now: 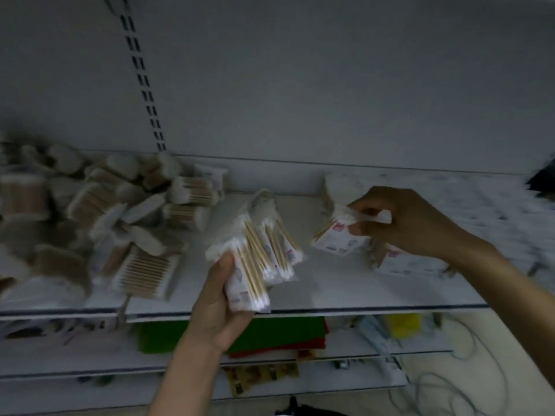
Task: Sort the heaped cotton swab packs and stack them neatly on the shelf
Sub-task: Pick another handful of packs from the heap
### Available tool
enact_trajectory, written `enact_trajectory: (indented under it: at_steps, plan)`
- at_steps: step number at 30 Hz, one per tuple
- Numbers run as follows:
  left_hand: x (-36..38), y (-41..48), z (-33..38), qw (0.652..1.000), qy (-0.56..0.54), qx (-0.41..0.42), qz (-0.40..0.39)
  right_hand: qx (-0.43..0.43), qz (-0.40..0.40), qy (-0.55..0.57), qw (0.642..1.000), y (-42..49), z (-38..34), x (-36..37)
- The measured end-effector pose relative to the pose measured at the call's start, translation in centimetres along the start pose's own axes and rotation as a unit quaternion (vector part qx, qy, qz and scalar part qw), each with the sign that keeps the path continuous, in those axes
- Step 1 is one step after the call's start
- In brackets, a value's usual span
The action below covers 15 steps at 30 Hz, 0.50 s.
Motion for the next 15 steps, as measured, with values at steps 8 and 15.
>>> enact_trajectory:
  at_steps: [8,15]
  plan:
    - [0.4,-0.5,-5.2,0.995,-0.023,0.002,0.102,-0.035,0.009,-0.244,0.969,1.1,5.1,3.6]
    - [1.6,-0.3,-7.3,0.995,-0.003,-0.035,0.097,-0.057,0.093,-0.325,0.939,2.1,6.7,4.6]
Point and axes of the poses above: each hand's wrist, its own y-axis towards the middle knuckle, its own x-axis out of the palm, z = x × y, the point moved 4 cm from there along y, towards the middle knuckle, and after that the axes turned 12 degrees about -z, right-handed, at the moved point
